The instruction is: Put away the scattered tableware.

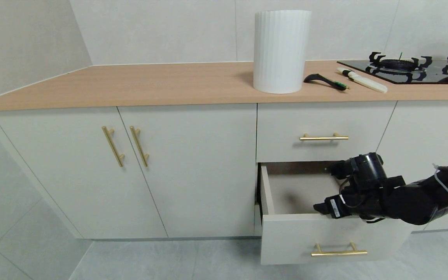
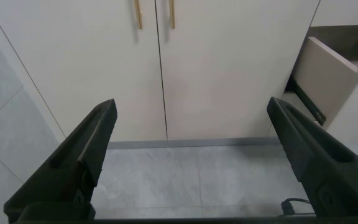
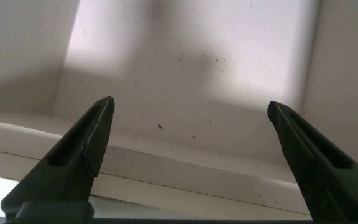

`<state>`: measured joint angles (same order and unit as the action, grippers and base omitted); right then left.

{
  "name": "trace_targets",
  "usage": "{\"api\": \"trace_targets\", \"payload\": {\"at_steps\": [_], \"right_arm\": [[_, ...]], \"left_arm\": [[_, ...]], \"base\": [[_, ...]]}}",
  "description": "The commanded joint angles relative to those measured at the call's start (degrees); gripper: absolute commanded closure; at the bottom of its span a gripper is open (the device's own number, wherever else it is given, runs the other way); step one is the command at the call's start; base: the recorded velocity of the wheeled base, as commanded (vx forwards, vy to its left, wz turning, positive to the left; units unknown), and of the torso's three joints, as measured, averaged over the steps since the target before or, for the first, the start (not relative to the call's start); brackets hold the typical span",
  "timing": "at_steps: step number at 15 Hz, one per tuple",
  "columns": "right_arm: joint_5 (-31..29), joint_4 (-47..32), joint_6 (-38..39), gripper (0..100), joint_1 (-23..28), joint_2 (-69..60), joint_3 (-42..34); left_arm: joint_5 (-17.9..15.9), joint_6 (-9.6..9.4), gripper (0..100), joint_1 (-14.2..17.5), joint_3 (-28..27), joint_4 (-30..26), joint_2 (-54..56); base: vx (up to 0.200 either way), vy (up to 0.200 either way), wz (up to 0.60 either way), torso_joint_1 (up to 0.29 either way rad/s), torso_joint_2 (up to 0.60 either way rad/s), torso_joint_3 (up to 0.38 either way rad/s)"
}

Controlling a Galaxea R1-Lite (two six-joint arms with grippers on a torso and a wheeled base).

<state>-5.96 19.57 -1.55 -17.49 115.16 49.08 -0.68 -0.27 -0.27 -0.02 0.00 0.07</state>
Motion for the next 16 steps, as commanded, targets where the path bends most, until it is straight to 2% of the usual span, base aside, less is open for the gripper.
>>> {"api": "trace_targets", "payload": {"at_steps": [1, 8, 12, 16], "right_arm": [[0.9, -3.2, -2.1, 0, -0.1, -2.0, -0.3], [0.8, -19.9, -7.7, 0, -1.0, -5.7, 0.2], [0.2, -26.3, -10.0, 0, -2.2, -6.4, 0.0], [0.2, -28.2, -10.1, 0, -2.6, -6.9, -0.3]], "left_arm": [[0.0, 0.0, 0, 0.0, 0.0, 0.0, -0.1], [0.0, 0.0, 0, 0.0, 0.0, 0.0, -0.1], [0.0, 0.0, 0, 0.0, 0.0, 0.0, -0.1], [0.0, 0.0, 0, 0.0, 0.0, 0.0, -0.1]], "base": [[0.0, 0.0, 0.0, 0.0, 0.0, 0.0], [0.0, 0.0, 0.0, 0.0, 0.0, 0.0], [0.0, 0.0, 0.0, 0.0, 0.0, 0.0], [0.0, 0.0, 0.0, 0.0, 0.0, 0.0]]}}
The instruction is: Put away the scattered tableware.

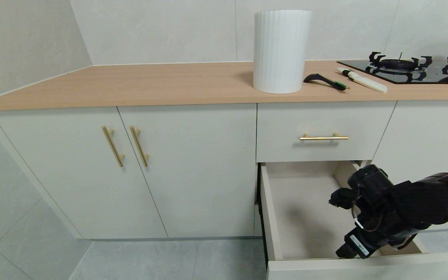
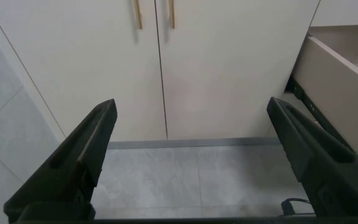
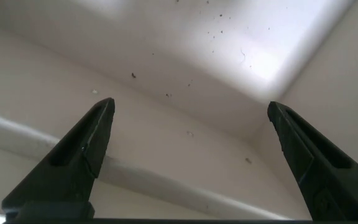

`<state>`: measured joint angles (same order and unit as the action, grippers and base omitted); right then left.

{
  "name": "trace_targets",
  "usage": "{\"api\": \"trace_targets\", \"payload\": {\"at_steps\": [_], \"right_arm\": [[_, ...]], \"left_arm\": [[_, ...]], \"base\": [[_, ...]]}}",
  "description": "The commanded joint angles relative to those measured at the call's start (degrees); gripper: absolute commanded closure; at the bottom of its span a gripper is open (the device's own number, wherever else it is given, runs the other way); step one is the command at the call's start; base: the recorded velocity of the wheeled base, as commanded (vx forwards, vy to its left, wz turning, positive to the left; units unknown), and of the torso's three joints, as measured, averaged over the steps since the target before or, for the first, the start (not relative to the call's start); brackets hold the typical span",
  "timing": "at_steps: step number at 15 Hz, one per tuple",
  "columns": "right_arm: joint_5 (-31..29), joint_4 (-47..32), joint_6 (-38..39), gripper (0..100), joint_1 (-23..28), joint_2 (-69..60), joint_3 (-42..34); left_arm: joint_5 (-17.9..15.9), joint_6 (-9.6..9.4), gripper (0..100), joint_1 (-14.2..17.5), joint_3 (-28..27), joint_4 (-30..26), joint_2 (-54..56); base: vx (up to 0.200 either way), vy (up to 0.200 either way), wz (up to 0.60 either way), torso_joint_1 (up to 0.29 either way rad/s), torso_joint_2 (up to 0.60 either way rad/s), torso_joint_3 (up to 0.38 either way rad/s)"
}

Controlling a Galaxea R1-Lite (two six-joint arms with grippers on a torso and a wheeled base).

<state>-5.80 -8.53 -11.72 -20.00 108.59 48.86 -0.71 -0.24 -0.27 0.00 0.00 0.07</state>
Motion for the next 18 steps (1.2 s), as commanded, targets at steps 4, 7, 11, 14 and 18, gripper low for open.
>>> {"api": "trace_targets", "payload": {"at_steps": [4, 7, 11, 14, 18], "right_arm": [[-0.5, -0.6, 0.6, 0, -0.3, -0.6, 2.0], [-1.6, -0.3, 2.8, 0, 0.1, -2.1, 3.9], [-1.3, 10.0, 10.2, 0, 1.1, -5.7, 4.7], [-1.4, 13.5, 13.5, 0, 1.0, -8.8, 4.6], [-1.3, 13.4, 13.5, 0, 0.8, -12.8, 4.0]], "left_arm": [[0.0, -0.02, 0, 0.0, 0.0, 0.0, -0.1], [0.0, -0.02, 0, 0.0, 0.0, 0.0, -0.1], [0.1, -0.02, 0, 0.0, 0.0, 0.0, -0.1], [0.0, -0.02, 0, 0.0, 0.0, 0.0, -0.1], [0.0, -0.02, 0, 0.0, 0.0, 0.0, -0.1]], "base": [[0.0, 0.0, 0.0, 0.0, 0.0, 0.0], [0.0, 0.0, 0.0, 0.0, 0.0, 0.0], [0.0, 0.0, 0.0, 0.0, 0.0, 0.0], [0.0, 0.0, 0.0, 0.0, 0.0, 0.0], [0.0, 0.0, 0.0, 0.0, 0.0, 0.0]]}}
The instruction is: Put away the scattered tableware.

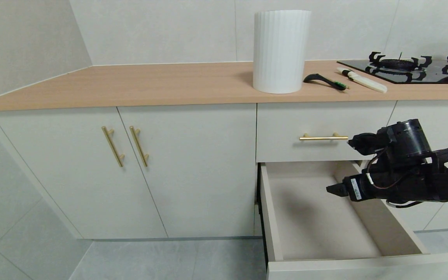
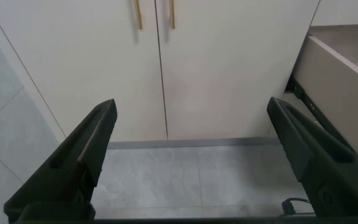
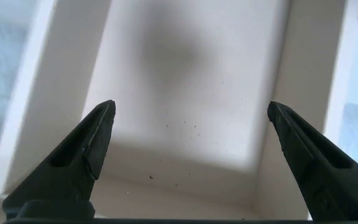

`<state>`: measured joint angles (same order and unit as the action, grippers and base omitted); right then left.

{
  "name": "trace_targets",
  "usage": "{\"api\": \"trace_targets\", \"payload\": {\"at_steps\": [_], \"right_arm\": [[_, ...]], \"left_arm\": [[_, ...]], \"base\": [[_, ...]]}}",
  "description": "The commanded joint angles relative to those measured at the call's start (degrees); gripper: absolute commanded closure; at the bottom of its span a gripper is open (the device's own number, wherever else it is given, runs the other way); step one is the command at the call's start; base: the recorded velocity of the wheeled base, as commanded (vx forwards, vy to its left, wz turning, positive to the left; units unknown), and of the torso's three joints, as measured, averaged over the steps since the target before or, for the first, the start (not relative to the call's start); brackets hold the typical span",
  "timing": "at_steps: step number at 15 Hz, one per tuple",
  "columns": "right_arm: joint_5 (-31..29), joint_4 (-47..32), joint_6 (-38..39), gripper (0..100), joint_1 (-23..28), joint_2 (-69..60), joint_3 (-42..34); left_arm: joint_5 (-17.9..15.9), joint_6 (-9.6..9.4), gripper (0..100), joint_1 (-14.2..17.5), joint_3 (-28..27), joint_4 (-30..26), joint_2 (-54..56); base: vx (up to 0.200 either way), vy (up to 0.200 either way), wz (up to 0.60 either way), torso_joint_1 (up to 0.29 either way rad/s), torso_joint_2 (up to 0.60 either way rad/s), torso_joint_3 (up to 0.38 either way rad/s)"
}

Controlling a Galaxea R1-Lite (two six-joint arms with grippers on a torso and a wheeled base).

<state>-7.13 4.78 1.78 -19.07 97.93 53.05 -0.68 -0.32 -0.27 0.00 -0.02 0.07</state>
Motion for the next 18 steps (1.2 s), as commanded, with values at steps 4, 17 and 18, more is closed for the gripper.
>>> {"api": "trace_targets", "payload": {"at_steps": [4, 17, 18], "right_arm": [[0.0, 0.0, 0.0, 0, -1.0, -4.2, -0.6], [0.5, 0.2, -0.5, 0, -2.3, -10.7, -2.3], [0.5, 0.2, -0.5, 0, -2.8, -11.1, -2.3]], "left_arm": [[0.0, -0.12, 0, -0.1, 0.0, 0.0, -0.1], [0.0, -0.03, 0, 0.0, 0.0, 0.0, -0.1], [0.0, 0.05, 0, 0.0, 0.0, 0.0, -0.1]], "base": [[0.1, 0.0, 0.0, 0.002, 0.0, 0.004], [0.062, 0.0, 0.0, 0.0, 0.0, 0.001], [0.0, 0.0, 0.0, 0.0, 0.0, 0.0]]}}
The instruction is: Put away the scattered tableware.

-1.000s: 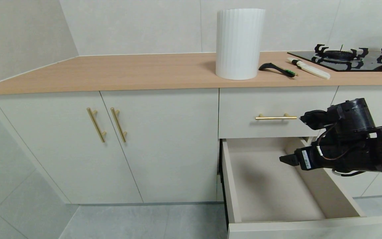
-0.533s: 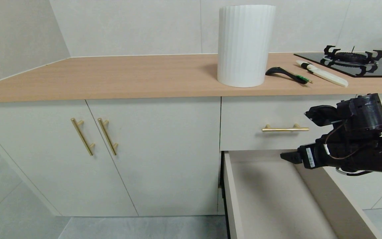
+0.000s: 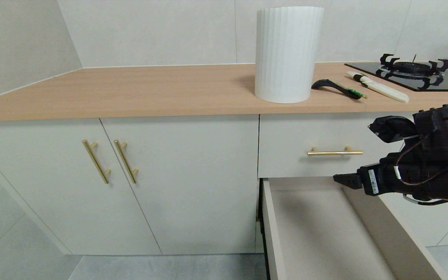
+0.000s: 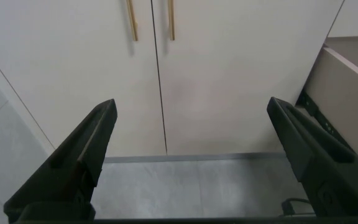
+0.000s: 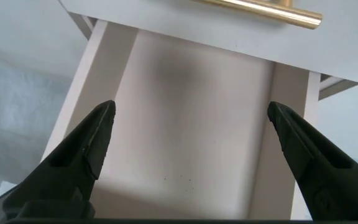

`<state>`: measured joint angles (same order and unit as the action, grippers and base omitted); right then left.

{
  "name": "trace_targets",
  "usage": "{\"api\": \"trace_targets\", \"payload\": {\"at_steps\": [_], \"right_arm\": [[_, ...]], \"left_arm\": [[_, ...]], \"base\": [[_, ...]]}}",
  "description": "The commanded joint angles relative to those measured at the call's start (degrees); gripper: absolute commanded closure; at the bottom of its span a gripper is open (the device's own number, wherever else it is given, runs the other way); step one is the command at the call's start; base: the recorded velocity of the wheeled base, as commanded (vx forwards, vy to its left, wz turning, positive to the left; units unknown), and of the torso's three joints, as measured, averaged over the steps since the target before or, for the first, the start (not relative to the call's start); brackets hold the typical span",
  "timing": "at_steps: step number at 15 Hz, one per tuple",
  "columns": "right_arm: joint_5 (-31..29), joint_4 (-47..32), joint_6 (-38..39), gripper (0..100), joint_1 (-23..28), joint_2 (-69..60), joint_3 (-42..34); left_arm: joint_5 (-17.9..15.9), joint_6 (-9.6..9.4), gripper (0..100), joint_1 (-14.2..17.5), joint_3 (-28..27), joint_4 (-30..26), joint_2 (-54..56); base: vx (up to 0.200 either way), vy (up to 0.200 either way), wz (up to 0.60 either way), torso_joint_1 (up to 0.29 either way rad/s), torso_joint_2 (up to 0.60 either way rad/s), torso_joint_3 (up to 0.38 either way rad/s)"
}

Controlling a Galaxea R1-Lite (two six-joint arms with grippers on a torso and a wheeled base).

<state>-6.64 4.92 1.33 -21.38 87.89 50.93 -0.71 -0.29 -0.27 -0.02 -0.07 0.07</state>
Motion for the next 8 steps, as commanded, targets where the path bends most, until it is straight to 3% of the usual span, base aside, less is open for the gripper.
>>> {"api": "trace_targets", "payload": {"at_steps": [1, 4, 8], "right_arm": [[0.0, 0.1, -0.1, 0, -0.7, -1.3, -0.4], [-0.2, 0.2, -0.3, 0, -1.5, -1.1, -0.8], [-0.2, 0.3, -0.3, 0, -1.5, -0.9, -0.7]], "left_arm": [[0.0, 0.03, 0, 0.0, 0.0, 0.1, -0.1], [0.0, 0.03, 0, 0.0, 0.0, 0.1, -0.1], [0.0, 0.03, 0, 0.0, 0.0, 0.1, -0.1]], "base": [[0.0, 0.0, 0.0, 0.032, -0.17, -0.144], [0.0, 0.0, 0.0, 0.08, -0.25, -0.26], [0.0, 0.0, 0.0, 0.132, -0.5, -0.304]]}}
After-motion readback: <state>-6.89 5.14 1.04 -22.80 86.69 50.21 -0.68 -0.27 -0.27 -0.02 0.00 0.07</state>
